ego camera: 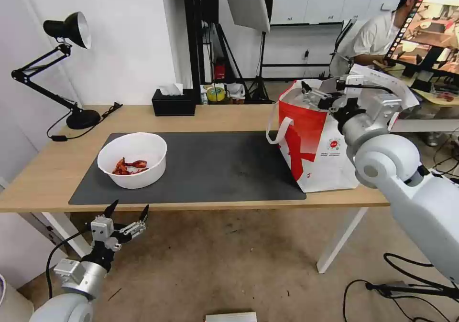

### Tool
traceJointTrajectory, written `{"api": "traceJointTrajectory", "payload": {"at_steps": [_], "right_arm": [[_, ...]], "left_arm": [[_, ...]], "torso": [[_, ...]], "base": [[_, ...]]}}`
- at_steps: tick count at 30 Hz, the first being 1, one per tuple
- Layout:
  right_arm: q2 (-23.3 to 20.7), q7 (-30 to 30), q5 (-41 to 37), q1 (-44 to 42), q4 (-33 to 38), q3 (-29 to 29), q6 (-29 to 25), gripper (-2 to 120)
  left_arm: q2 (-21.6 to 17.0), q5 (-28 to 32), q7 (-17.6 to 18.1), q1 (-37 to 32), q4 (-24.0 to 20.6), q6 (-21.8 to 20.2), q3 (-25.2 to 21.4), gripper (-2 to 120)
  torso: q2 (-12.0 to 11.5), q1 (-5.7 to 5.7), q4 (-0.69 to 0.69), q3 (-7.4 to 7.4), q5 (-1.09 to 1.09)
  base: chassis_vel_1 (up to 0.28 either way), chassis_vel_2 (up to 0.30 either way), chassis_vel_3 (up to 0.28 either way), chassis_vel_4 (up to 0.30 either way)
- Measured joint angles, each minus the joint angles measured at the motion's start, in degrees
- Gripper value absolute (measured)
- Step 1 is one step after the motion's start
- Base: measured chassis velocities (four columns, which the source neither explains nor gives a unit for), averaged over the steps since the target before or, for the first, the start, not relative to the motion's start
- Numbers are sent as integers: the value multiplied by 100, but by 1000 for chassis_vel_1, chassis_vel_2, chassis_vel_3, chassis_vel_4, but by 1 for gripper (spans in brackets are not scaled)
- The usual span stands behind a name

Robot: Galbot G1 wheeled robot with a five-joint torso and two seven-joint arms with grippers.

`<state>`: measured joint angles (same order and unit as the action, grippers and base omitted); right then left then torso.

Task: Pick up the trash from the table and place it into the takeout bag.

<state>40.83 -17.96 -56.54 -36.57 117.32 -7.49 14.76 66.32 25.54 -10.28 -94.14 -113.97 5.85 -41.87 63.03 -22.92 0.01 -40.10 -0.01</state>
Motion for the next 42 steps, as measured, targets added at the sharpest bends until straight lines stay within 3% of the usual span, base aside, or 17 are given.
{"api": "traceJointTrajectory", "payload": {"at_steps": [6, 16, 23, 31, 42], "right_arm": [[-222, 340, 76, -868, 668, -202, -42, 100], [-264, 368, 446, -1858, 1147, -415, -94, 100], [86, 146, 1537, -3565, 1373, -668, -325, 100], [559, -198, 2339, -4684, 1317, -719, -599, 100], [904, -411, 2683, -5297, 1174, -587, -726, 100]], "left_arm": [[1, 16, 5, 50, 16, 1, 14, 100], [26, 25, 5, 62, 29, 5, 19, 100], [46, 28, -17, -38, 21, 10, -59, 100], [89, 6, -34, -108, -1, 5, -55, 100], [170, -25, -37, -271, -56, -175, -159, 100]], "torso": [[0, 0, -2, 0, 0], [0, 0, -1, 1, 0], [0, 0, -2, 0, 1], [1, 0, -1, 0, 0], [0, 0, -1, 0, 0]], "base": [[0, 0, 0, 0], [0, 0, 0, 0], [0, 0, 0, 0], [0, 0, 0, 0], [0, 0, 0, 0]]}}
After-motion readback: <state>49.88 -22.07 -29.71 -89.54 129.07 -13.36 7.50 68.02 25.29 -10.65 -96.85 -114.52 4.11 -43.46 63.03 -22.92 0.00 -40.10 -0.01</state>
